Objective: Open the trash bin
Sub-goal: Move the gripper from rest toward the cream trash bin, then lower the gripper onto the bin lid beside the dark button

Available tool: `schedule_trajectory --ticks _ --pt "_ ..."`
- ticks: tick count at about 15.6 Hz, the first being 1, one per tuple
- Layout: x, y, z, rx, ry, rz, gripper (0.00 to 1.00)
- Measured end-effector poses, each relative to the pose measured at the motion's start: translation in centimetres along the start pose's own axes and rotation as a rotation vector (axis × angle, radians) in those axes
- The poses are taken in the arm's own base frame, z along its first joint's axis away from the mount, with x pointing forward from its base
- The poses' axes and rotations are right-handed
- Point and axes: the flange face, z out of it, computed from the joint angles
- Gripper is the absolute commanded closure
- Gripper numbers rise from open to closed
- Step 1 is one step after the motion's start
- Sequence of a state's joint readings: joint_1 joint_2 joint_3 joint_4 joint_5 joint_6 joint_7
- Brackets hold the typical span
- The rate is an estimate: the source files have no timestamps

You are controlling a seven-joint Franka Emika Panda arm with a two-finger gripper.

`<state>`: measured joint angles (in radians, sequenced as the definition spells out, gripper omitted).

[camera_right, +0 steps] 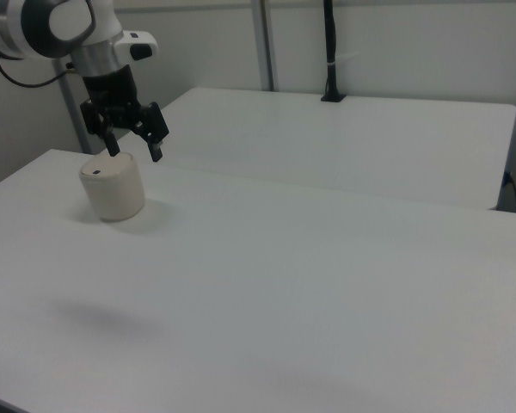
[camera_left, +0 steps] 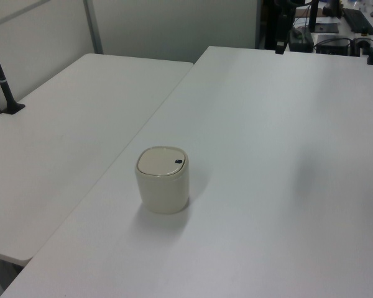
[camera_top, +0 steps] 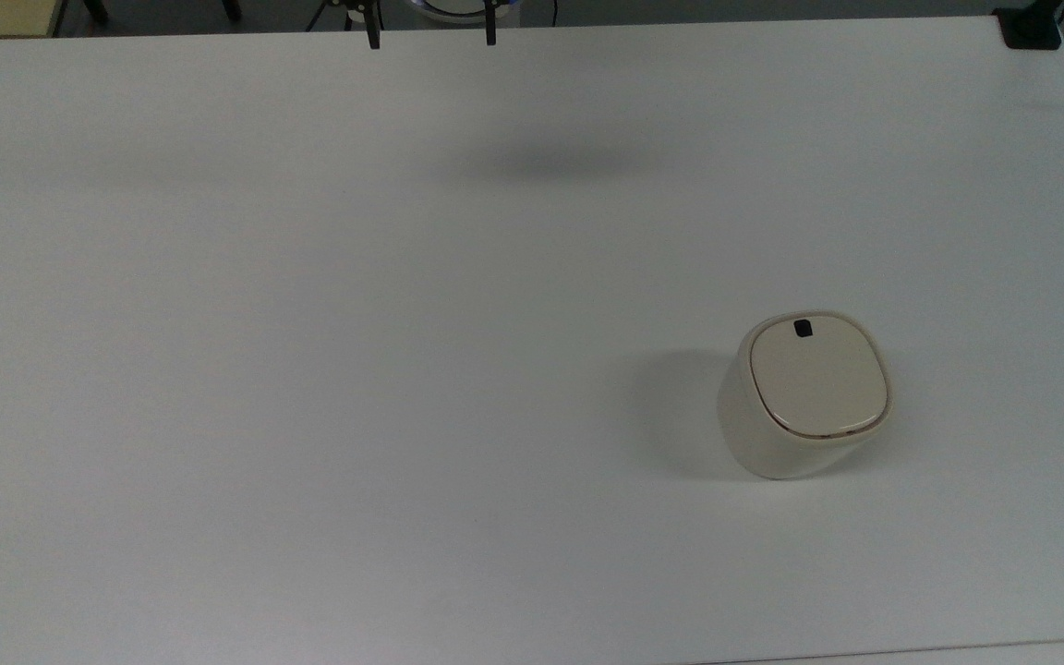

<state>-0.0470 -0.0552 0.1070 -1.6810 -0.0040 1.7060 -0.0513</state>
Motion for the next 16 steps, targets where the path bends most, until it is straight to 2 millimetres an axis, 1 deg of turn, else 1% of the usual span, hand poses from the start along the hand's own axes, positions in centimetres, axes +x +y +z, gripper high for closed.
schedule_trajectory --ticks 1,2,3,4,5,6,7,9,10,12,14,16 --pt "0.1 0.0 0.2 0.000 -0.003 -0.030 0.01" --pt "0.2 0.0 0.4 0.001 -0.007 -0.059 0.10" --pt "0.3 -0.1 0.7 0.003 -0.012 -0.082 0.26" --pt "0.5 -0.3 1.0 0.004 -0.015 -0.101 0.32" --pt "0.7 -0.8 1.2 0.003 -0.014 -0.119 0.40" --pt "1.0 -1.6 1.3 0.000 -0.001 -0.136 0.51" --pt "1.3 -2.4 1.3 -0.003 0.018 -0.150 0.65" --pt "2.0 -3.8 1.3 -0.003 0.056 -0.165 0.90" --pt "2.3 -4.5 1.4 -0.001 0.076 -0.156 0.98" --pt "3.3 -6.3 1.8 0.008 0.123 -0.106 1.00" --pt "4.4 -8.7 2.6 0.014 0.173 -0.027 1.00" --pt "5.6 -11.5 3.9 0.033 0.214 0.088 1.00"
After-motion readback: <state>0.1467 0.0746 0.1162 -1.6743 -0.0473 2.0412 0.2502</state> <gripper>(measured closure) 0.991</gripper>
